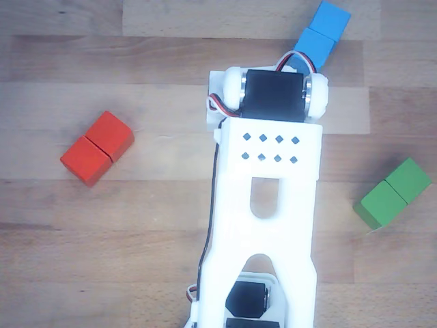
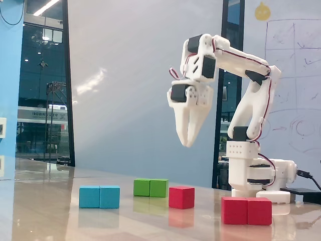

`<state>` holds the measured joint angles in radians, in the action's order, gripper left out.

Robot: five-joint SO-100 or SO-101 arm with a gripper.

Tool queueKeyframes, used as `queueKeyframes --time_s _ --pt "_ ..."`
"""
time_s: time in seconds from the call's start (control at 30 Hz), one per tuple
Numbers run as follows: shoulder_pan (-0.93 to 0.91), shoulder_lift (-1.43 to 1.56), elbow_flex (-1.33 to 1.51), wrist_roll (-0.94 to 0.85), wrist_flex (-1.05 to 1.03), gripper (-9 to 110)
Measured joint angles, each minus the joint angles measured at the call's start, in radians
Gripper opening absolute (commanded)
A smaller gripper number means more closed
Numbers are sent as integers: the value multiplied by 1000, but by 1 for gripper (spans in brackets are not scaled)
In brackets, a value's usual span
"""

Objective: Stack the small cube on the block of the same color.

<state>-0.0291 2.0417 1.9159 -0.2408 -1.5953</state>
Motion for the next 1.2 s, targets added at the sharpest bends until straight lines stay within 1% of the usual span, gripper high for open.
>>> queueKeyframes --time_s 0.13,0.27,0.4,0.63,0.97,1.2 --pt "0 0 71 -104 28 1" --pt "0 0 137 -153 57 4" --pt "0 0 176 -164 92 10" --pt "0 0 189 -175 126 15" --pt "86 -49 193 -175 132 16" --pt "71 -100 193 -175 175 15"
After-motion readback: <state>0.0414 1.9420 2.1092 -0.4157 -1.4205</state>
